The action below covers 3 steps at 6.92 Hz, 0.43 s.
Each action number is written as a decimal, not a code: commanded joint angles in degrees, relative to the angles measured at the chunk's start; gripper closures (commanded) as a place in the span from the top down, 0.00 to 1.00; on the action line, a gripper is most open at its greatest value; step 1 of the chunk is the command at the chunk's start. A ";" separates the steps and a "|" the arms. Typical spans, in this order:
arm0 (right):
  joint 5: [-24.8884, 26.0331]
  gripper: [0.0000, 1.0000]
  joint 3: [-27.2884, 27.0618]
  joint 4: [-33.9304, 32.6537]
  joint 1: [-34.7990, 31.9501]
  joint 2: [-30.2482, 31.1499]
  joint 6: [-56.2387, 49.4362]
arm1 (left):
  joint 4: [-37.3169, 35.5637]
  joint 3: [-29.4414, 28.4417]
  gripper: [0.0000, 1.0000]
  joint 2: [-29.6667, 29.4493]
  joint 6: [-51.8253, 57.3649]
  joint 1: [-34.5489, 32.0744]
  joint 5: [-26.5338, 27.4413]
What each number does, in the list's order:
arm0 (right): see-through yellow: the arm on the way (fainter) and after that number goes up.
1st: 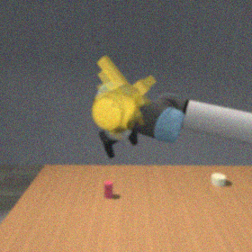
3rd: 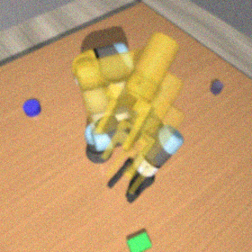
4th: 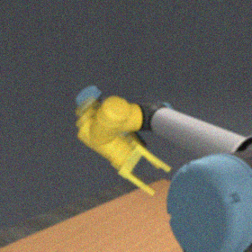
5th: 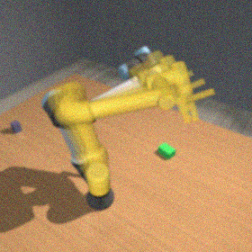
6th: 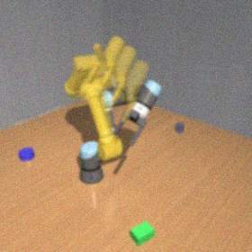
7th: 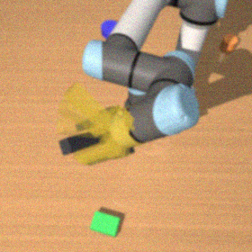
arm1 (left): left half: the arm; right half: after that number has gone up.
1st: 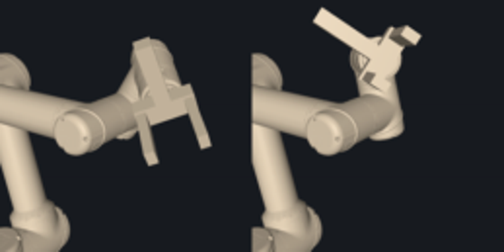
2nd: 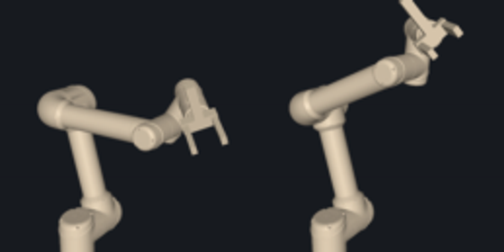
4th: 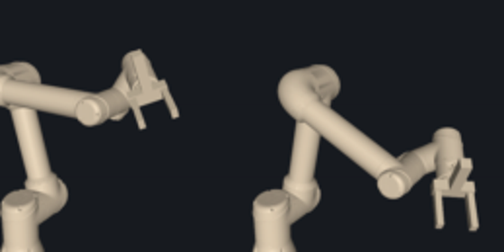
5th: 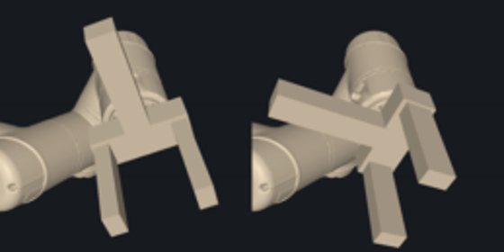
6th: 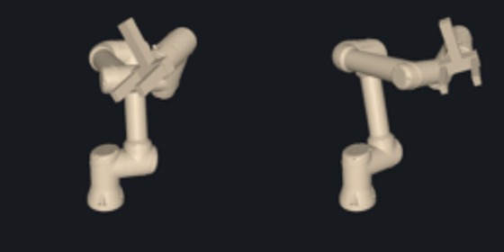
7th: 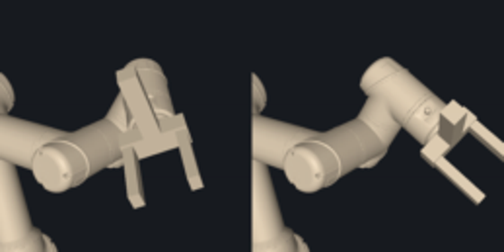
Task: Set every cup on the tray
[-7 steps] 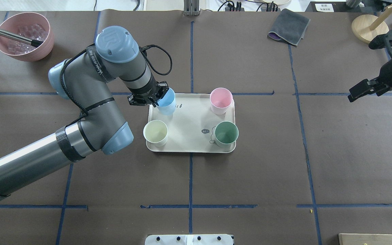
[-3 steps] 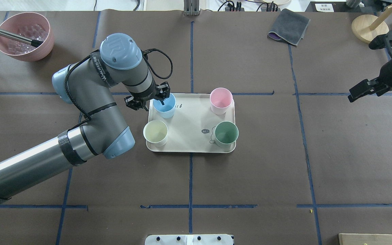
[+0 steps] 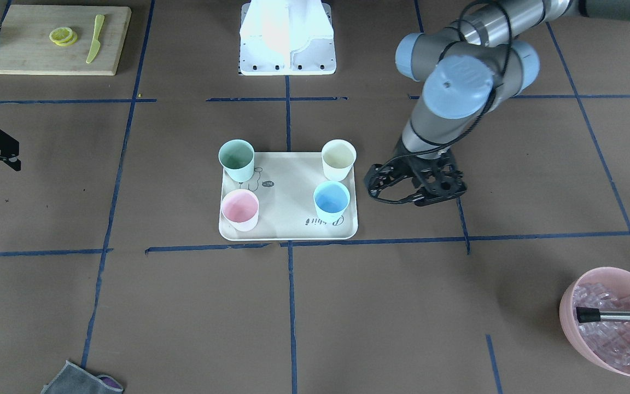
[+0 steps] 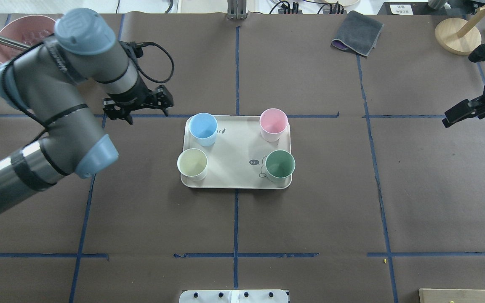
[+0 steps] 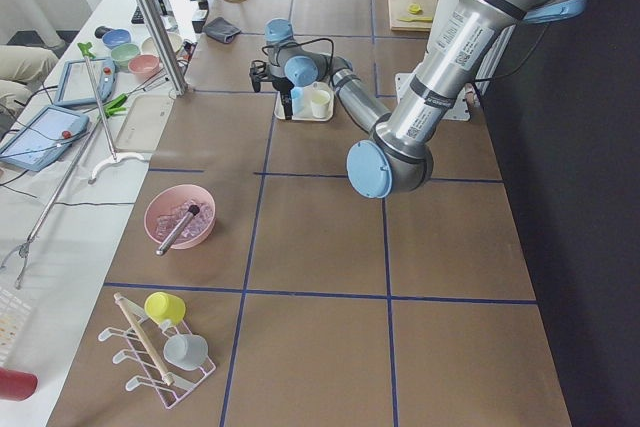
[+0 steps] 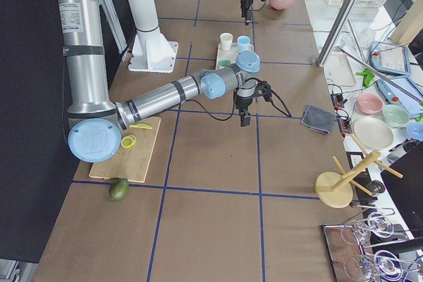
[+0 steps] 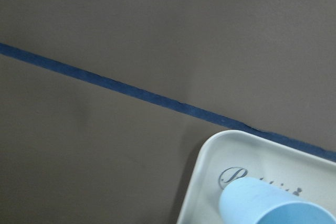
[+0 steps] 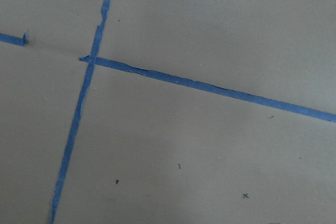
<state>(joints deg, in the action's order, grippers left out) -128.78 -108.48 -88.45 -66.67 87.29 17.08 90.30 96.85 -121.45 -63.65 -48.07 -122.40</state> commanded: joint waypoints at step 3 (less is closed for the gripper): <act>-2.78 0.99 0.55 -0.85 -14.41 11.91 -23.36 | -3.99 4.23 1.00 19.71 49.99 -22.10 -9.44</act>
<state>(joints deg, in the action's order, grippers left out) -130.37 -108.07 -89.07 -76.60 95.02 0.38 86.54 101.33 -107.57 -28.43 -63.54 -130.21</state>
